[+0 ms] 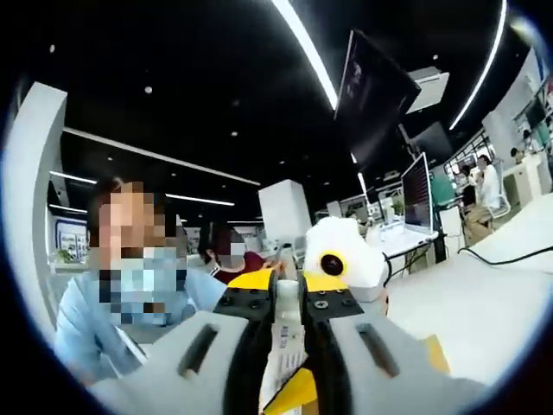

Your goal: Pick up the toothpaste unscrew the cap squeeze it onto the small board screw the cap back on and return it to the table

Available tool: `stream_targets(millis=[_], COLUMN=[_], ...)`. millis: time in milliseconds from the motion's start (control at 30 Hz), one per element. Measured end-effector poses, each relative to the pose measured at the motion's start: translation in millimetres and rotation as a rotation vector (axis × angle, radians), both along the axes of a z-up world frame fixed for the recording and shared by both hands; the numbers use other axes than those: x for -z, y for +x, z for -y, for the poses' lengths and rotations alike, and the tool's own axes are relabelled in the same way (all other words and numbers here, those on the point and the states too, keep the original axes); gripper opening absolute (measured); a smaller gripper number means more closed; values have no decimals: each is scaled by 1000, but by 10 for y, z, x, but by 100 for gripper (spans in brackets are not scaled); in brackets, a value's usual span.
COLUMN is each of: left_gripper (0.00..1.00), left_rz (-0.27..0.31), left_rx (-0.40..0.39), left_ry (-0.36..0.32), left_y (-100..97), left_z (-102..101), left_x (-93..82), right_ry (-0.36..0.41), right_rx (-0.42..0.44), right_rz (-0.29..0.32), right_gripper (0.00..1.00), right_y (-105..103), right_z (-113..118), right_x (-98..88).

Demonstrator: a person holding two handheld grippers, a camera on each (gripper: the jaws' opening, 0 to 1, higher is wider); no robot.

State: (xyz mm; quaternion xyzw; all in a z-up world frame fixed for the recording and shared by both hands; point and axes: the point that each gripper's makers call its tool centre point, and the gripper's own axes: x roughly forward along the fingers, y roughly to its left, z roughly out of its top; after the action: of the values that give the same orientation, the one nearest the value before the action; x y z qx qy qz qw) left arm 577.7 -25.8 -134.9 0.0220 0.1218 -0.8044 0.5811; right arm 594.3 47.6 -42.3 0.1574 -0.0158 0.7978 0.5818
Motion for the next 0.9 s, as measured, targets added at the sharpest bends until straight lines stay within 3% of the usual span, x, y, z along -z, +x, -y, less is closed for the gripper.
stream_targets(millis=[133,167,233,333,433,467,500,533,600,667,767,800,833,867,900], left_gripper=[12,12,12,12,12,11,11,11,11,11,10,10,10,9,10], left_rz=[-49,-43,-11,-20,-37,-60,-91,-99,-38,-65,-8,-12,-13,-62,-75], left_rx=[-160,-224,-314,-439,-541,-535,-532,-571,-602,-616,-670,-661,-644,-581,-548], left_ry=[23,32,41,77,141,128,129,146,156,161,169,175,185,145,131], left_y=[247,359,508,706,895,885,872,917,949,945,1012,1014,1010,905,865], left_z=[26,27,27,4,-64,-57,-54,-71,-81,-82,-104,-95,-104,-83,-80], left_x=[-58,-61,-39,20,123,107,102,122,137,132,144,158,180,120,101], right_ry=[34,30,23,-22,-89,-85,-86,-107,-146,-198,-298,-279,-238,-189,-159], right_rx=[133,181,258,391,520,545,542,593,651,729,896,918,878,813,762], right_rz=[-8,-22,7,16,-24,5,-4,-22,35,70,228,247,204,180,143], right_gripper=[10,10,10,9,9,9,9,8,8,8,6,0,0,0,0], right_y=[219,301,380,571,759,788,782,867,891,914,972,966,840,749,673], right_z=[57,79,89,117,135,140,137,170,190,218,271,276,240,193,182], right_x=[-73,-77,-55,-14,75,50,48,68,68,59,46,-2,-81,-164,-225])
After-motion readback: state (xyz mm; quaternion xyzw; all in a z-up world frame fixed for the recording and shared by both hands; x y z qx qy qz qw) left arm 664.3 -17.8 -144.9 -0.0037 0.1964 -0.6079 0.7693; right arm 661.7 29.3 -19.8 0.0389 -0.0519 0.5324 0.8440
